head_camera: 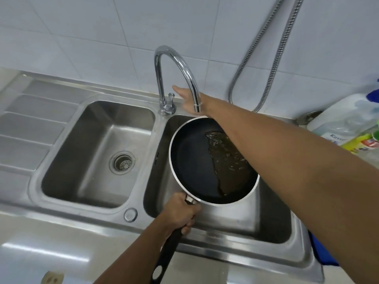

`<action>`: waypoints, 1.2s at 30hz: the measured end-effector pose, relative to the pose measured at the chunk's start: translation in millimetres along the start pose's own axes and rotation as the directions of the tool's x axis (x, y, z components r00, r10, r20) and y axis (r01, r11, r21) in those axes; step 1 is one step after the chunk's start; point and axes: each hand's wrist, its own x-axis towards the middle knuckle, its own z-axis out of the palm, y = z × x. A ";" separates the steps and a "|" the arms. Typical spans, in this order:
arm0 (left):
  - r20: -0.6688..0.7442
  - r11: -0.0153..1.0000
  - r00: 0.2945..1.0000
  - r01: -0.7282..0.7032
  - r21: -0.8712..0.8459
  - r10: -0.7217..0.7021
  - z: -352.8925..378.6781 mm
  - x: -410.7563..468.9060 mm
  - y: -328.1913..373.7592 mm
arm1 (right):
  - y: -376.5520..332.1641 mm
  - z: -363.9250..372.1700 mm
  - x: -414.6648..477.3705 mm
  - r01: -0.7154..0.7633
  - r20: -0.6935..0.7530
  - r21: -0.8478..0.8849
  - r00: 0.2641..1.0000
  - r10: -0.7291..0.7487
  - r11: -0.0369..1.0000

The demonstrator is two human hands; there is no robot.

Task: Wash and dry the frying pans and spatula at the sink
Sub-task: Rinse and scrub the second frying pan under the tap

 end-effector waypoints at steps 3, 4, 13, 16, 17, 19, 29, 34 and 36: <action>-0.008 1.000 1.000 0.001 0.003 -0.001 -4.9 3.5 1.1 | -26.6 -1.8 0.2 0.032 0.151 0.234 0.986 -0.069 0.972; -0.007 1.000 1.000 0.003 -0.002 -0.003 -6.2 4.6 1.8 | -33.4 -3.2 -1.3 0.006 0.198 0.359 0.977 -0.083 0.933; -0.020 1.000 1.000 -0.007 -0.017 0.007 -14.8 11.4 6.7 | -3.5 19.2 -3.2 -0.211 0.207 0.544 0.972 0.113 0.812; -0.011 1.000 1.000 -0.015 -0.012 0.015 -15.9 13.2 8.3 | 12.6 52.1 -24.2 -0.285 -0.099 0.493 0.920 0.379 0.822; -0.012 1.000 1.000 -0.025 -0.015 0.024 -15.9 12.9 10.1 | 14.4 68.3 -42.8 -0.288 -0.172 0.486 0.894 0.413 0.826; -0.025 0.998 0.998 -0.059 -0.011 0.058 -15.4 12.4 15.5 | 13.3 100.5 -88.3 -0.174 -0.136 0.441 0.957 0.258 0.881; -0.049 0.987 0.989 -0.135 0.084 0.140 -5.9 1.9 23.1 | 89.2 105.0 -93.8 -0.362 0.022 0.023 0.932 0.361 0.932; -0.108 0.976 0.978 -0.161 0.147 0.178 -10.7 6.7 28.6 | 65.4 122.1 -128.7 -0.001 0.111 0.048 0.994 -0.005 0.999; -0.134 0.973 0.972 -0.169 0.157 0.191 -14.3 9.0 29.8 | 56.8 132.0 -150.8 0.046 0.156 0.133 0.986 -0.067 0.990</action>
